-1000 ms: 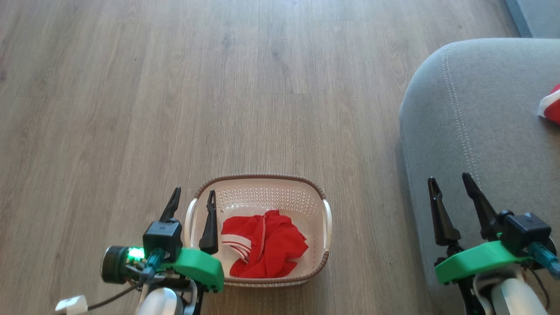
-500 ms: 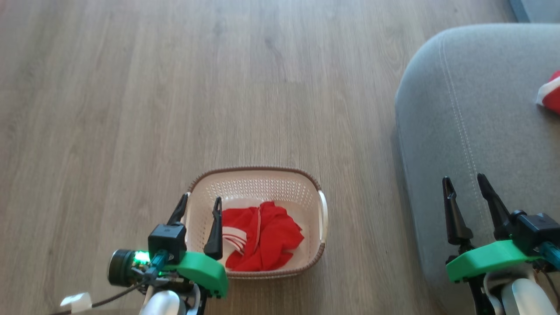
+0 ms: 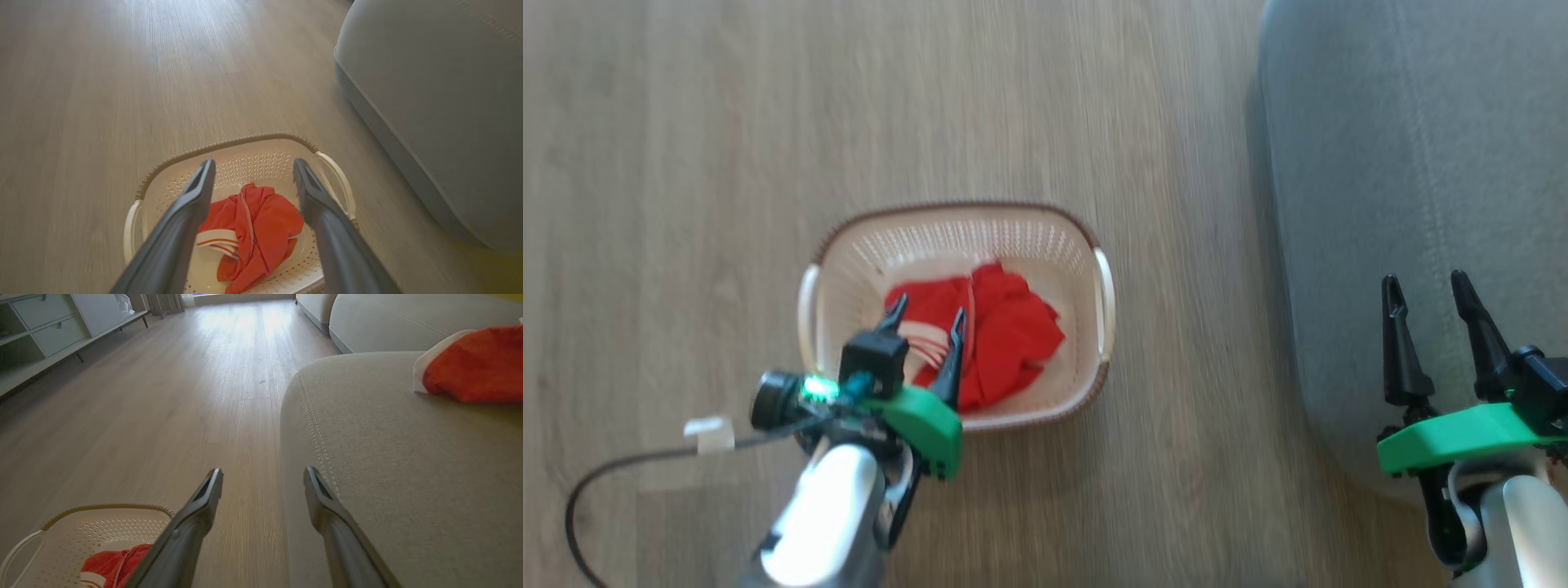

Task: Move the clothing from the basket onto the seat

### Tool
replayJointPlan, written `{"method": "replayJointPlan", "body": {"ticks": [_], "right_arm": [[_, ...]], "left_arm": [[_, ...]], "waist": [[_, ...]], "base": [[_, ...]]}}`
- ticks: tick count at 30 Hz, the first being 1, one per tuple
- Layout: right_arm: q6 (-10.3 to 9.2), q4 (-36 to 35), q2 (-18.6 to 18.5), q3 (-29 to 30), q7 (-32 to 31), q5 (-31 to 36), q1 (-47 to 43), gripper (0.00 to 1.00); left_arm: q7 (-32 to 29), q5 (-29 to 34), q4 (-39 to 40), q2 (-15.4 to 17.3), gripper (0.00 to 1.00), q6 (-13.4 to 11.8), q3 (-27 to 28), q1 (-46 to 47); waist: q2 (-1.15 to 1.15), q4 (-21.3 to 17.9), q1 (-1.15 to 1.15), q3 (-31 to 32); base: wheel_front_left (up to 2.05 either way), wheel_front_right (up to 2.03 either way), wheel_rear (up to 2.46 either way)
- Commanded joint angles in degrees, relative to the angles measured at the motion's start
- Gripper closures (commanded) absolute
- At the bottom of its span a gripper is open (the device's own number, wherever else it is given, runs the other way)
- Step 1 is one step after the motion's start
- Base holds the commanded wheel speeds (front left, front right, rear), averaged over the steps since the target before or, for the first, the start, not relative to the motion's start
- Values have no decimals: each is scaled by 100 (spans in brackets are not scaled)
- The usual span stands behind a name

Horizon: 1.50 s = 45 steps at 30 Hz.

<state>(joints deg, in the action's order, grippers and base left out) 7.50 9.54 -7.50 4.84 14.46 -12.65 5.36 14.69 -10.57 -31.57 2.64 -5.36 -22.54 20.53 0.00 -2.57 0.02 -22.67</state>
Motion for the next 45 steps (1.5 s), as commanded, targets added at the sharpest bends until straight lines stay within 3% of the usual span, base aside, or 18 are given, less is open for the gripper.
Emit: {"method": "replayJointPlan", "body": {"ticks": [1,9,22,32,36,40,45], "right_arm": [[-1,-206,-25,-101,53,21,111,0],[-1,-422,232,-208,53,55,353,0],[-1,-450,454,-556,53,-84,562,0],[-1,-584,461,-629,54,-472,448,0],[-1,-660,461,-599,54,-488,409,0],[-1,-675,461,-628,54,-507,409,0],[-1,-670,461,-706,54,-545,399,0]], "left_arm": [[31,17,41,24,0,41,119,247],[31,411,-1186,105,0,334,97,1261],[-11,1060,-3591,682,0,596,-354,2900],[-494,1010,-4138,673,0,877,-467,3400],[-869,1045,-4197,757,0,710,-523,3525],[-1227,987,-4221,902,0,183,-425,3677],[-1532,781,-4232,963,0,130,-277,3774]], "waist": [[0,-278,-2,-719],[0,-797,-2,-1784],[0,-1705,-2,-2868],[0,-1800,-2,-3050],[0,-1801,-2,-3121],[0,-1799,-2,-3191],[0,-1789,-2,-3253]], "base": [[0,0,0],[0,0,0],[0,0,0],[0,0,0],[0,0,0],[0,0,0],[0,0,0]]}}
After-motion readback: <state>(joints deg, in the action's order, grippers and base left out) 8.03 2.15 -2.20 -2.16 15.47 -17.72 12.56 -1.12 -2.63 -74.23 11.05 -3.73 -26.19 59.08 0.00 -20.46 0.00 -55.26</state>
